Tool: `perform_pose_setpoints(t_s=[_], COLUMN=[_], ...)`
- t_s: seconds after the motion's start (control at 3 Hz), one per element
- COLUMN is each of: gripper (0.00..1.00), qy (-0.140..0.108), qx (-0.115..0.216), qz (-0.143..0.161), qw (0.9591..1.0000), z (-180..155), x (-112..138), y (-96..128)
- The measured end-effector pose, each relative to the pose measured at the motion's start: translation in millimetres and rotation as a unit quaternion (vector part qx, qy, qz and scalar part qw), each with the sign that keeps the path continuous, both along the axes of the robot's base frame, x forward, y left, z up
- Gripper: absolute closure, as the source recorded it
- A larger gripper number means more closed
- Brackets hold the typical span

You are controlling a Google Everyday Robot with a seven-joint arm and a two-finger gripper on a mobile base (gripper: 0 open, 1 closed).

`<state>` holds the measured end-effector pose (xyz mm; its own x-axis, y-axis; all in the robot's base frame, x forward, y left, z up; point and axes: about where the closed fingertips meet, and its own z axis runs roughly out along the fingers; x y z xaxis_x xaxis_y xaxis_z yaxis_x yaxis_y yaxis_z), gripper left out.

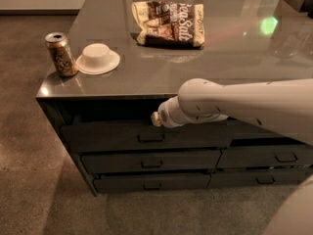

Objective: Open top drawer

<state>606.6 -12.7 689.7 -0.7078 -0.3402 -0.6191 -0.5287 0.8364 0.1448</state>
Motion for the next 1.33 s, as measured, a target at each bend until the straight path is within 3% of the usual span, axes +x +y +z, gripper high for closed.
perform_pose_setpoints(t_s=[1.0, 1.33], gripper=[1.00, 1.00], qy=[0.008, -0.002], qx=[0.004, 0.029], qz=[-0.002, -0.016], qw=[1.0000, 0.9995], z=[5, 14], x=[-2, -1], y=[3, 0])
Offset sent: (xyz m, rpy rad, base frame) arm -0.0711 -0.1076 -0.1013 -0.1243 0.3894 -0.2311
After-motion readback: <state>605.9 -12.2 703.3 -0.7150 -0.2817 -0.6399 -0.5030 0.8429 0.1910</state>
